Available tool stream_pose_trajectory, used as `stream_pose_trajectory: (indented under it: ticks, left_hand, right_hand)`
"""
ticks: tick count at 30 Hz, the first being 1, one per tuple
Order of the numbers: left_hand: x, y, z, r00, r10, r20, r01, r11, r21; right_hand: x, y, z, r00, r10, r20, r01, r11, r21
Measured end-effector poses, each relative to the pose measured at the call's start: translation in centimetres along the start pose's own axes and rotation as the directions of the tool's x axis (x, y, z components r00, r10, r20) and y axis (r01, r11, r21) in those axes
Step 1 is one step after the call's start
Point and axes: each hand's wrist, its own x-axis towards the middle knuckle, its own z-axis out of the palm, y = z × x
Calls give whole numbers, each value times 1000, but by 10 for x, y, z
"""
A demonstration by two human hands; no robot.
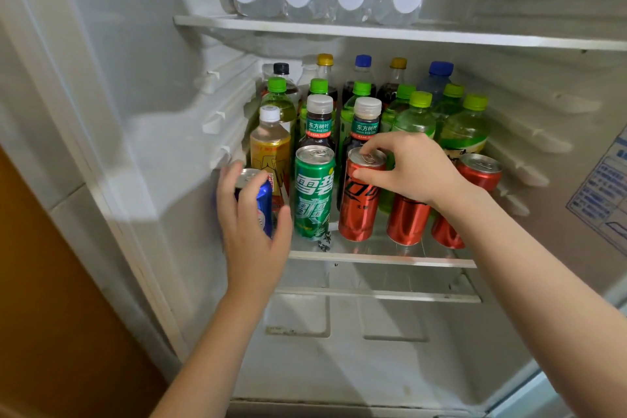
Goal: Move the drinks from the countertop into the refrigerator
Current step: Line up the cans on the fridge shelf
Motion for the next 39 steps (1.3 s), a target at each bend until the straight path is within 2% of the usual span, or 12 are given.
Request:
stream_pose_trajectory:
  ticks: [5, 11, 18, 21, 23, 26, 33, 39]
  left_hand:
    - [-21, -12, 5, 981, -194, 0, 194, 981, -18]
    - [-11, -20, 9, 973, -228, -28, 229, 973, 8]
    - [-9, -24, 20, 957, -291, -18, 290, 956, -53]
    - [-19, -28, 22, 926, -376, 29, 377, 921, -96]
    - [-24, -33, 22, 908, -414, 57, 418, 901, -113]
    - [-22, -41, 21, 901, -429, 63, 434, 894, -113]
    - [-23, -48, 26, 905, -425, 23, 424, 895, -136]
    - [-28, -47, 34, 919, -392, -49, 386, 917, -105]
  right_hand:
    - [2, 5, -7, 994, -15, 110, 1, 993, 120]
    - [0, 5, -9, 992, -75, 100, 56, 982, 179]
    - [3, 5, -12, 986, -59, 156, 23, 974, 224]
    - [2, 4, -12, 986, -48, 157, 11, 974, 228]
    - [0, 1, -10, 994, -53, 99, 31, 977, 213]
    - [2, -3, -6, 997, -57, 47, 48, 986, 161]
    - [1, -2, -5, 994, -63, 89, 41, 973, 229]
    - [0, -3, -4, 995, -48, 85, 28, 975, 222]
